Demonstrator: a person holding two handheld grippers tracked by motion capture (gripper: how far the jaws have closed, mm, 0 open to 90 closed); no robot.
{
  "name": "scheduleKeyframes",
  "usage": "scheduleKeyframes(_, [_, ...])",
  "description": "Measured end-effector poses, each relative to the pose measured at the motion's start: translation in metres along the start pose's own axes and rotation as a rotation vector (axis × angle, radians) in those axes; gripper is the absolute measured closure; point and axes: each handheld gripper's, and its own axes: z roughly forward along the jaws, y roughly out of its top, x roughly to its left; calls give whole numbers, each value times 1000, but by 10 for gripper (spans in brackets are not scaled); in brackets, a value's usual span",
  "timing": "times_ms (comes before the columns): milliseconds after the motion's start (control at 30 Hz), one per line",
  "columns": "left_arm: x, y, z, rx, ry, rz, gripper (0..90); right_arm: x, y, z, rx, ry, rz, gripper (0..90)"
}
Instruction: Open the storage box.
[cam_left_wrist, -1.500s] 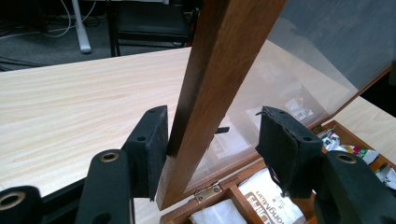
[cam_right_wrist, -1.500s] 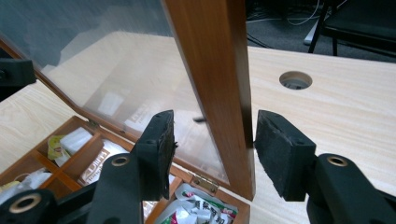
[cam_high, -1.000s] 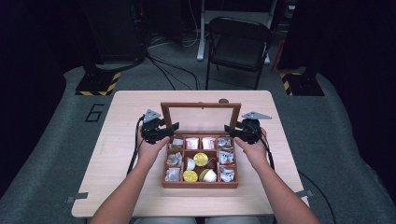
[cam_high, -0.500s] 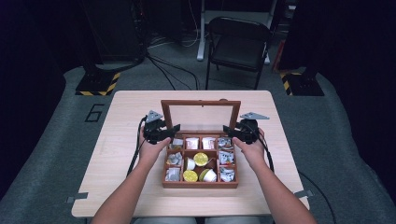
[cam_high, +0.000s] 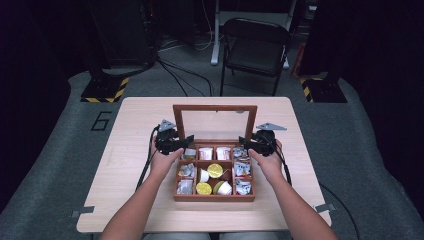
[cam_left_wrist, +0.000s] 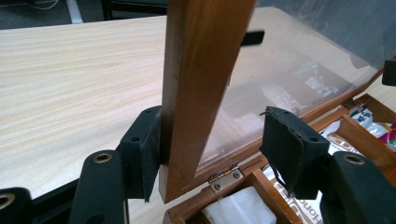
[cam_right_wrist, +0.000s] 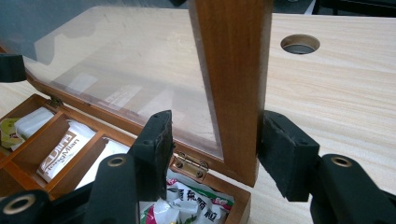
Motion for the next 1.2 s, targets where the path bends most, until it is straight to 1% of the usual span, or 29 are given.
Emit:
scheduleKeyframes(67, [1, -1, 3, 8, 3, -1, 402, 1, 0, 1, 4, -5, 14, 458])
scheduleKeyframes(133, [1, -3, 5, 14, 11, 1, 408, 1, 1, 2, 5, -10, 14, 464])
scheduleKeyframes(167, [1, -3, 5, 14, 12, 2, 410, 1, 1, 2, 4, -14, 2, 468])
scheduleKeyframes(233, [0, -3, 6, 9, 13, -9, 412, 0, 1, 3, 5, -21, -3, 475])
scheduleKeyframes(300, [0, -3, 5, 12, 14, -10, 419, 0, 2, 4, 9, -26, 3, 480])
scheduleKeyframes(467, [1, -3, 5, 21, 24, -6, 426, 2, 3, 6, 7, -33, -1, 486])
scheduleKeyframes(500, [1, -3, 4, 23, 26, -7, 431, 2, 4, 6, 7, -39, -10, 487])
scheduleKeyframes(567, [2, -3, 4, 25, 28, -13, 435, 3, 4, 7, 10, -43, -2, 491])
scheduleKeyframes(633, [3, -3, 4, 28, 31, -23, 438, 3, 4, 8, 10, -45, -3, 502])
scheduleKeyframes(700, [4, -3, 4, 32, 30, -22, 442, 4, 4, 9, 14, -47, 5, 507])
scheduleKeyframes(767, [5, -3, 4, 34, 32, -24, 444, 3, 5, 10, 16, -45, -2, 510])
scheduleKeyframes(867, [5, -3, 5, 32, 35, -34, 444, 3, 6, 11, 20, -41, 4, 510])
scheduleKeyframes(900, [6, -3, 5, 37, 33, -27, 444, 3, 6, 11, 24, -44, 4, 511])
scheduleKeyframes(967, [6, -3, 6, 35, 35, -41, 443, 3, 7, 12, 27, -44, 0, 513])
scheduleKeyframes(1000, [7, -3, 6, 38, 32, -40, 443, 2, 7, 13, 28, -45, 1, 512])
scheduleKeyframes(1033, [7, -3, 7, 31, 34, -49, 443, 2, 7, 13, 28, -45, 4, 513])
scheduleKeyframes(1133, [8, -3, 8, 34, 31, -49, 442, 1, 7, 15, 25, -39, 22, 515])
scheduleKeyframes(1200, [9, -3, 9, 32, 31, -57, 440, 1, 7, 15, 25, -43, 25, 516])
